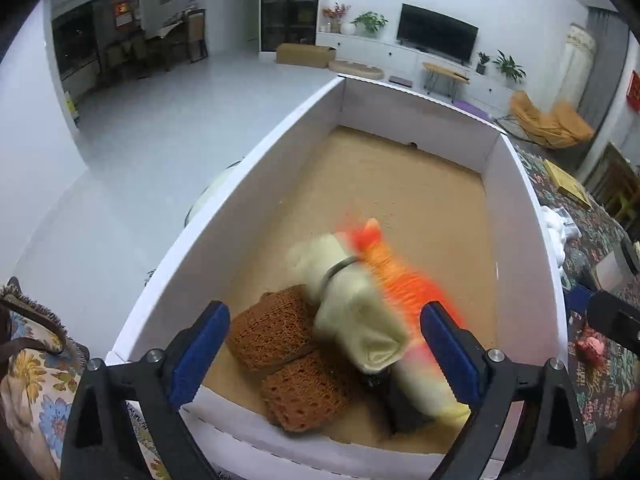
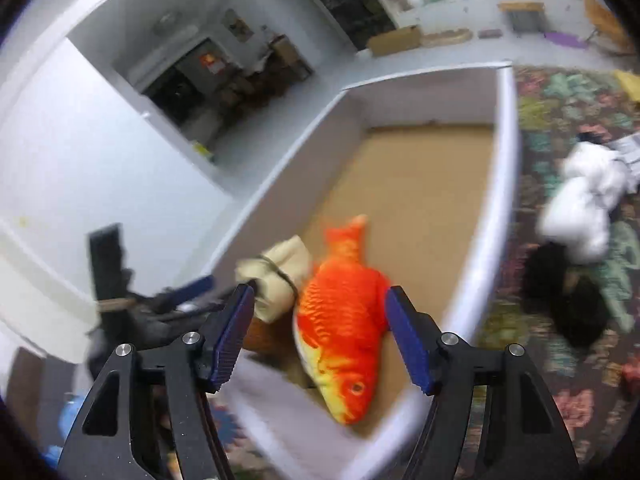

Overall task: Organize soft objects
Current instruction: 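Carry both items over the white box and open both tools to drop them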

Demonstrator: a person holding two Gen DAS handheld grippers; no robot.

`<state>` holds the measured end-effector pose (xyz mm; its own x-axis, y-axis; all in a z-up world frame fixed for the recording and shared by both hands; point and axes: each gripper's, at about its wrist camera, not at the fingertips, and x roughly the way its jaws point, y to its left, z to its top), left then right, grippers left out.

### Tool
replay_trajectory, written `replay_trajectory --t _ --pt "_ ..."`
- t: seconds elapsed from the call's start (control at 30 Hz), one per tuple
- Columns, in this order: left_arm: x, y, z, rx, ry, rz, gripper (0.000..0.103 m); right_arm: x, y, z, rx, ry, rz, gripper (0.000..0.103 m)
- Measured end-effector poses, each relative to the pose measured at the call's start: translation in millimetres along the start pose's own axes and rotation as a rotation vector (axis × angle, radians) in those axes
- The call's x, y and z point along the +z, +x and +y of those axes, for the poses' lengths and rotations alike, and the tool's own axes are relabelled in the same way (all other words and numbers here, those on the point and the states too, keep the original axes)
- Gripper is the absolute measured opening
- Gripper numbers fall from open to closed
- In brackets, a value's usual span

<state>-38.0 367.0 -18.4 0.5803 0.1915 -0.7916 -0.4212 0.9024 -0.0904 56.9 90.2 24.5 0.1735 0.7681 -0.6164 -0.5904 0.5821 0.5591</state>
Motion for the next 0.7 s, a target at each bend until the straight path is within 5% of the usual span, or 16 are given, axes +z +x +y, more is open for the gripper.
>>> replay_trajectory --t 0.23,0.5,0.7 --pt "2.2 -22.9 -53.2 -0.128 0.036 -0.092 0.096 -23.6 -77.6 -77.0 -0.390 0.001 -0.201 0.074" --pt "-31.2 -51.3 -218.4 -0.450 0.312 -0.085 0.096 -67.9 -187.3 -218.2 -0.827 0.246 -0.350 0.078" --pt "-88.6 -25.6 -319.3 -0.468 0.525 0.028 0.096 -95.4 -226.7 -292.6 -0.918 0.436 -0.299 0.078"
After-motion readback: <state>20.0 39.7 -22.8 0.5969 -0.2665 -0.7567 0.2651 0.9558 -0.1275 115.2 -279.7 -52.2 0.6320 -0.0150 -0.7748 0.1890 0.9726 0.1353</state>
